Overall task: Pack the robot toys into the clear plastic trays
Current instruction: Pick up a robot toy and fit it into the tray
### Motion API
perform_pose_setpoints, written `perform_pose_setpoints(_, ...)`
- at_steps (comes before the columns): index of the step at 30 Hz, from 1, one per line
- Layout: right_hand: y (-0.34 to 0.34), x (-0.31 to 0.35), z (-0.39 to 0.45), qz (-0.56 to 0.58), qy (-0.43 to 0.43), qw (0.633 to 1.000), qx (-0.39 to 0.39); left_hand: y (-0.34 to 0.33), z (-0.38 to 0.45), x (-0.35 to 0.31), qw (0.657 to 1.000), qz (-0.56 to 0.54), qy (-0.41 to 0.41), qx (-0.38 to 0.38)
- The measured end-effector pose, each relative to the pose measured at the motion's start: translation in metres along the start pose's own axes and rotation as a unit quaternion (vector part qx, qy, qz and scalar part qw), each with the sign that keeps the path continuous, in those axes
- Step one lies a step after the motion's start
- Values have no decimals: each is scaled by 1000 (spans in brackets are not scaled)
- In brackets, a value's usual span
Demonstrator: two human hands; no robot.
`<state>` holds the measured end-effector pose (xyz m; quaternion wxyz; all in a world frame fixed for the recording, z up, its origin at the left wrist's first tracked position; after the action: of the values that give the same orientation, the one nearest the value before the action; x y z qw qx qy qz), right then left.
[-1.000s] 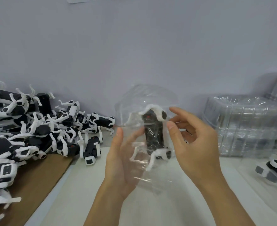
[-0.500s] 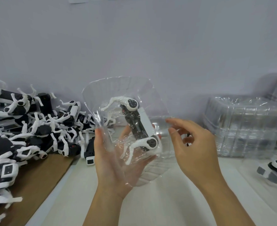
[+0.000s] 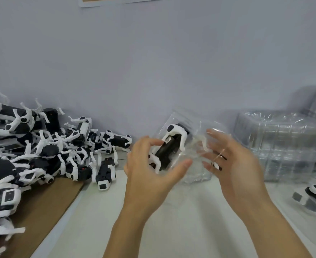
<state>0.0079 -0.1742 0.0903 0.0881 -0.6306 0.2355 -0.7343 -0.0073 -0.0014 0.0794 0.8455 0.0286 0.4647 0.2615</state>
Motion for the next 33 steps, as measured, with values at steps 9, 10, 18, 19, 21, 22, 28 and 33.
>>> perform_pose_setpoints(9,31,17,9,-243,-17,969,-37,-2,-4,-3,960,193,-90,179)
perform_pose_setpoints(10,35,17,9,-318,4,947,-31,-4,-4,-3,954,194,-75,217)
perform_pose_setpoints(18,43,-8,6,-584,-7,803,118,-41,-26,7,901,254,-3,350)
perform_pose_setpoints(19,44,-14,7,-595,2,795,116,-43,-26,10,902,233,9,362)
perform_pose_setpoints(21,46,-24,8,-596,8,798,91,-40,-22,13,920,169,44,351)
perform_pose_setpoints(22,47,-27,9,-595,10,800,75,-36,-18,13,933,149,66,322)
perform_pose_setpoints(28,59,-23,13,-627,3,779,16,-16,-10,37,912,260,277,153)
perform_pose_setpoints(33,34,-14,8,-638,159,753,-22,-23,-13,44,912,0,354,205)
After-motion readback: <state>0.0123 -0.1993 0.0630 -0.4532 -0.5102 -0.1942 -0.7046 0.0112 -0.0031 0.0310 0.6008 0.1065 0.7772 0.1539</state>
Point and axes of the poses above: each hand's wrist, its own z-axis towards the middle knuckle, its own y-axis out of the back of the hand, x = y × z, the point moved 2 cm from there along z, towards the middle knuckle, and after that the axes turned 3 degrees about -x, right-handed, at the moved point
